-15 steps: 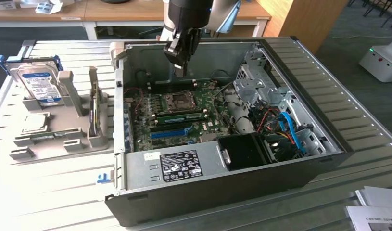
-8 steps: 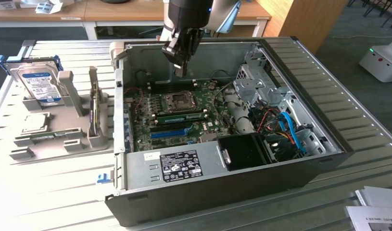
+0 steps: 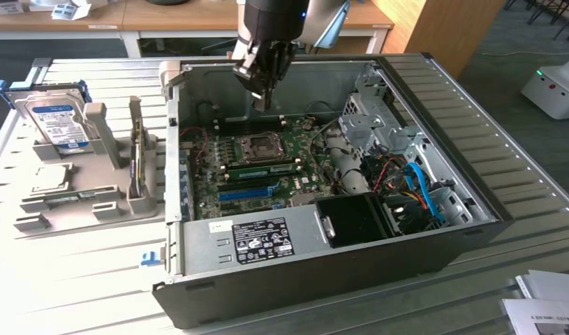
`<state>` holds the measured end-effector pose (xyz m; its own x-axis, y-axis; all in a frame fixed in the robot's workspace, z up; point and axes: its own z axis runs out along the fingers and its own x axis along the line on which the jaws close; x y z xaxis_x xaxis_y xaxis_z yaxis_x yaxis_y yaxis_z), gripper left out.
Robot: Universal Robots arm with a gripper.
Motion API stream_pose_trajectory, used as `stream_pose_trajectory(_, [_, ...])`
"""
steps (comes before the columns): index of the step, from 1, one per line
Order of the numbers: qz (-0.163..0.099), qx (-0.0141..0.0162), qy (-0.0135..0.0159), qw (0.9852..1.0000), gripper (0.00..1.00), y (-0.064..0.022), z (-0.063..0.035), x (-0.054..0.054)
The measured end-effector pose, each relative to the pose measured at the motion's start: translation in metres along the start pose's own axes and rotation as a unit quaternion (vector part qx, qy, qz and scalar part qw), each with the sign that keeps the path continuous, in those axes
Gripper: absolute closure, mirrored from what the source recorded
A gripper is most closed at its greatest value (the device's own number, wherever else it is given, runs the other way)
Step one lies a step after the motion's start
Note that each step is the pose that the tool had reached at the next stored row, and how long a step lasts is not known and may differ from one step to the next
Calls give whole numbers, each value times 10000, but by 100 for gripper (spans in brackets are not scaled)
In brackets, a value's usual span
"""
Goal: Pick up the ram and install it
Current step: 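Press down the ram until it locks into place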
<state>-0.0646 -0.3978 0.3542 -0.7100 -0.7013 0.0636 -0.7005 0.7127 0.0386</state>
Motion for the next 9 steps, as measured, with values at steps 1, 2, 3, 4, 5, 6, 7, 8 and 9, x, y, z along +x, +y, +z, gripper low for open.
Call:
stream_pose_trajectory(1, [44, -3, -1, 10000, 90, 0, 0, 0])
stream_pose_trajectory(2, [87, -5, -3, 10000, 90, 1, -1, -1])
stream_pose_trajectory(3, [139, -8, -4, 9999, 90, 1, -1, -1])
stream_pose_trajectory(4, [190, -11, -6, 9998, 90, 1, -1, -1])
stream_pose_trajectory(5, [244, -15, -8, 9997, 90, 1, -1, -1])
stream_pose_trajectory(6, [301, -19, -10, 9995, 90, 2, -1, -2])
stream_pose_trajectory(7, [358, -22, -13, 9994, 90, 2, -1, -2])
stream_pose_trajectory(8, [417, -26, -15, 9991, 90, 2, -1, -2])
stream_pose_trajectory(9, [484, -30, -18, 9988, 90, 2, -1, -2])
